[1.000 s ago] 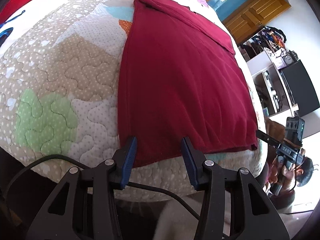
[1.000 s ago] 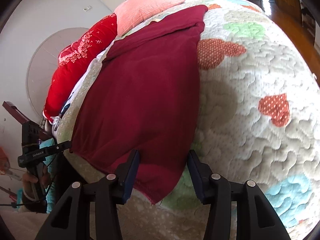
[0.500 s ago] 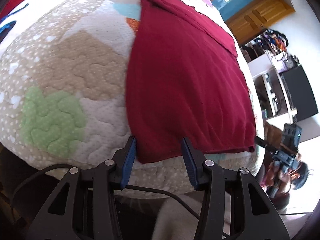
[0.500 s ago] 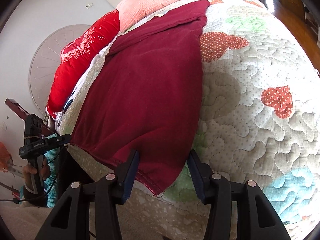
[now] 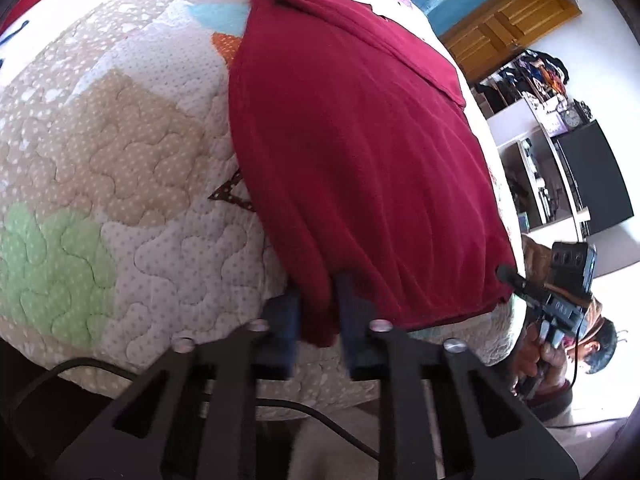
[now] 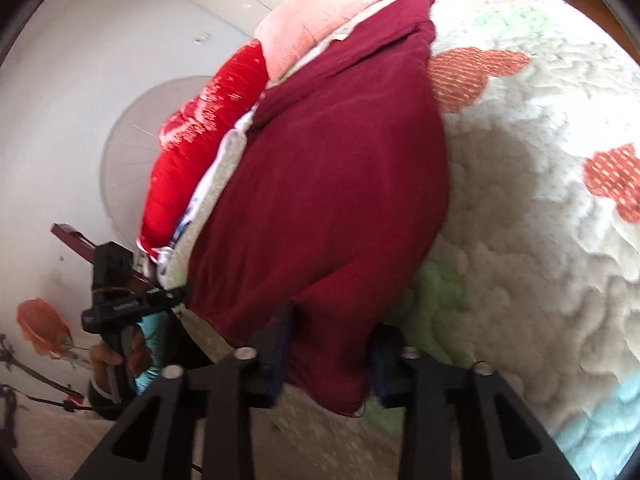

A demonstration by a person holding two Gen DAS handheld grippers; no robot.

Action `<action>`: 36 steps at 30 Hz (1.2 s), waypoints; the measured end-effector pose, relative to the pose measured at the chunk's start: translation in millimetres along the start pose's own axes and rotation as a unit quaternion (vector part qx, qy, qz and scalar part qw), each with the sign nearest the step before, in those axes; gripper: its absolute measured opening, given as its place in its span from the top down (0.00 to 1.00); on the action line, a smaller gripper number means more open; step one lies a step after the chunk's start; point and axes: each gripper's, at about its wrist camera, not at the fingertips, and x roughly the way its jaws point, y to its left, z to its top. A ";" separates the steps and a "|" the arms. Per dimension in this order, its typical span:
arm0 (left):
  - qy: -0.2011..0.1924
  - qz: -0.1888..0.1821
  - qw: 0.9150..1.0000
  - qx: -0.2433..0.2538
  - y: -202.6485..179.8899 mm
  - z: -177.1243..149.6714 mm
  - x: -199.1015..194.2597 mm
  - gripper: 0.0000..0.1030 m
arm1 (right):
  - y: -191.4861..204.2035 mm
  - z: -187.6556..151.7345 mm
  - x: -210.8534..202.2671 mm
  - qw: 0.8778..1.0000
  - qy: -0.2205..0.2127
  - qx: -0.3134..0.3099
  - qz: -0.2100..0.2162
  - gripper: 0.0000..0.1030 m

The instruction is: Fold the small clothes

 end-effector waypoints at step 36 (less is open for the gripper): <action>-0.110 -0.043 0.992 0.039 -32.6 180.8 -4.6 0.90 | 25.0 79.4 -37.4 0.990 -0.042 -0.105 0.082 0.19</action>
